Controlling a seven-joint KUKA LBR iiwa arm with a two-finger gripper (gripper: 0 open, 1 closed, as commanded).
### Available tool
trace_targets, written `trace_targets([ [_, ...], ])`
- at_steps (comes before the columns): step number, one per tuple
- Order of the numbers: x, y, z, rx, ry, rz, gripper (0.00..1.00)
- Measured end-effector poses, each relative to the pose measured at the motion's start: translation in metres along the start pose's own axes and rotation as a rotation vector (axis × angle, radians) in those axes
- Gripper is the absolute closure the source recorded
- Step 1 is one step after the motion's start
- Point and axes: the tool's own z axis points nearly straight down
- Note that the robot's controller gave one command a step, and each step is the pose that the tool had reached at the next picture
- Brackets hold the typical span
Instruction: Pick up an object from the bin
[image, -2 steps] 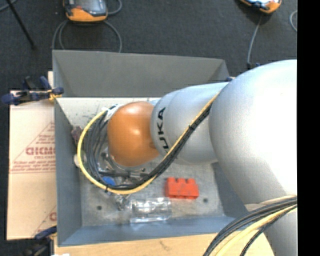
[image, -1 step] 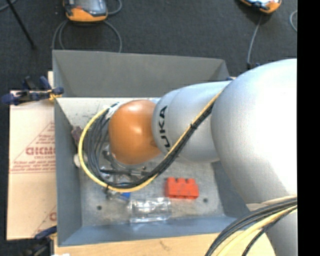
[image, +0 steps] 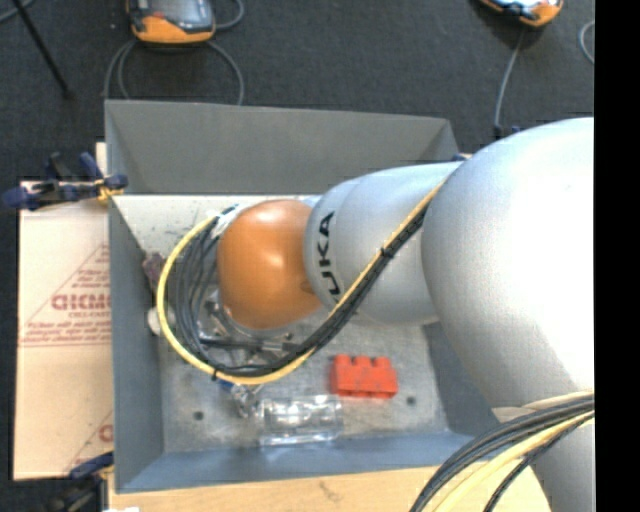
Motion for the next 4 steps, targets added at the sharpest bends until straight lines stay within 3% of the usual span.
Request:
trace_targets([
  [1, 0.064, -0.038, 0.010, 0.005, -0.017, -0.101, 0.00],
  [2, 0.057, -0.029, 0.010, 0.008, -0.009, -0.516, 0.00],
  [3, 0.033, -0.054, 0.004, 0.005, -0.001, -0.439, 0.00],
  [4, 0.053, -0.023, 0.010, 0.012, -0.007, -0.688, 0.00],
])
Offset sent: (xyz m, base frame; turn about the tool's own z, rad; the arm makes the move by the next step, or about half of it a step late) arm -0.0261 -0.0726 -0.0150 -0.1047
